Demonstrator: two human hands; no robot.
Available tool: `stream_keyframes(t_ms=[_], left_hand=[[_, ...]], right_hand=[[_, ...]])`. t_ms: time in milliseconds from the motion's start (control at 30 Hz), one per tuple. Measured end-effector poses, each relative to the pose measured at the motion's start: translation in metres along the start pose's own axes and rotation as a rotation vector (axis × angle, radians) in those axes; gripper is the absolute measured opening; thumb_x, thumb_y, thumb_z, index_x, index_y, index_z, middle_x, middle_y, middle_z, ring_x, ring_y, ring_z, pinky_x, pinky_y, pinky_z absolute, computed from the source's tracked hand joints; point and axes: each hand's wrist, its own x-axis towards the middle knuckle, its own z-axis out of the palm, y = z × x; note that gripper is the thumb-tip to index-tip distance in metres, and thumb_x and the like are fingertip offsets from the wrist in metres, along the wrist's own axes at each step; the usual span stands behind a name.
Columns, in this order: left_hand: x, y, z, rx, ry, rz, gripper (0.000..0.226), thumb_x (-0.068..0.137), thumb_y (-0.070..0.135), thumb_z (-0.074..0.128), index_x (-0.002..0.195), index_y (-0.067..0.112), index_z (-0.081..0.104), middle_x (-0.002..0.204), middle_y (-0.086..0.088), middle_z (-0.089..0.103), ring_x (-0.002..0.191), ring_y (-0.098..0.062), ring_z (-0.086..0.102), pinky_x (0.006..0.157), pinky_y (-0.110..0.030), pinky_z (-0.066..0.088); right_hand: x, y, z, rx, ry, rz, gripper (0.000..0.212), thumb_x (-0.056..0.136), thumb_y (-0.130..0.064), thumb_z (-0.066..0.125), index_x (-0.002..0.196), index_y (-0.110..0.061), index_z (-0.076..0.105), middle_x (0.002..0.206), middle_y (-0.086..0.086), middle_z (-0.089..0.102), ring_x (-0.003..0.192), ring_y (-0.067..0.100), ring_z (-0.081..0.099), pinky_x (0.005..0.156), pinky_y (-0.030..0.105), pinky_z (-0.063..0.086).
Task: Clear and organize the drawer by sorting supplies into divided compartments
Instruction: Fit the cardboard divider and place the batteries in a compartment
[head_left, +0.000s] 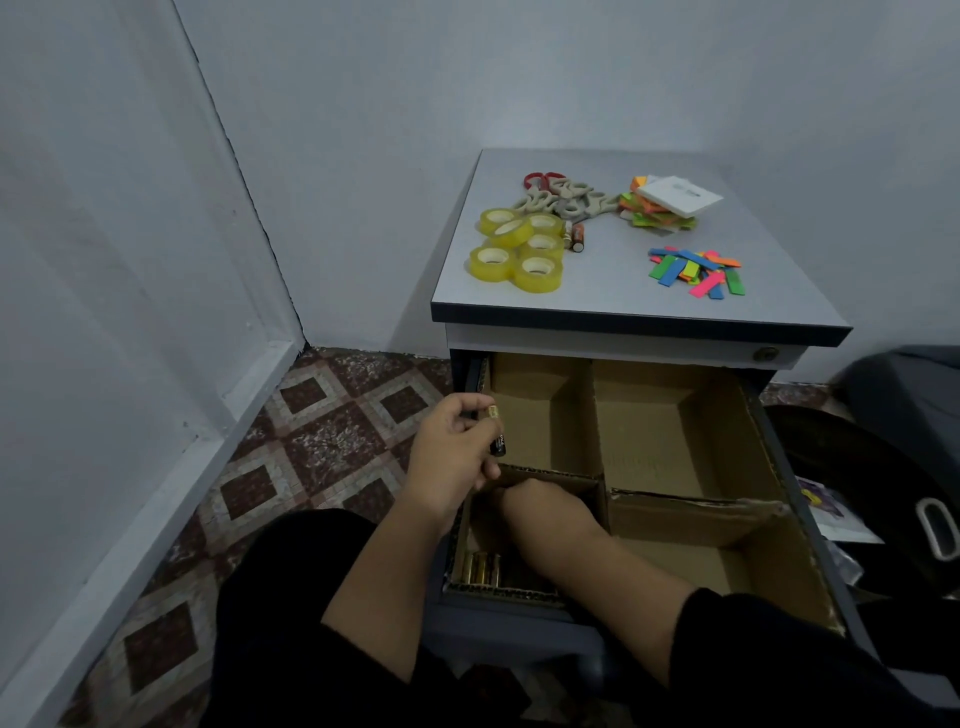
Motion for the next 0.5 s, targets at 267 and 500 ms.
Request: stream_keyframes(t_ms=[267, 500], left_hand=[[0.003, -0.002, -0.001, 0.033, 0.002, 0.015, 0.016, 0.093, 0.008, 0.056, 0.107, 0.016, 0.057, 0.083, -0.002, 0.06, 0.042, -0.009, 0.048, 0.038, -0.021, 0.032], [0.001, -0.005, 0.0, 0.072, 0.0, 0.021, 0.016, 0.093, 0.008, 0.055, 0.107, 0.015, 0.057, 0.085, -0.002, 0.06, 0.042, -0.009, 0.049, 0.037, -0.021, 0.034]], right_hand=[[-0.024, 0.014, -0.024, -0.248, -0.059, 0.018, 0.025, 0.093, -0.012, 0.055, 0.117, -0.012, 0.061, 0.112, 0.007, 0.062, 0.102, 0.027, 0.061, 0.075, 0.033, 0.048], [-0.02, 0.008, -0.004, -0.544, -0.193, -0.094, 0.041, 0.097, -0.007, 0.046, 0.138, -0.005, 0.044, 0.13, 0.011, 0.055, 0.117, 0.03, 0.056, 0.085, 0.038, 0.047]])
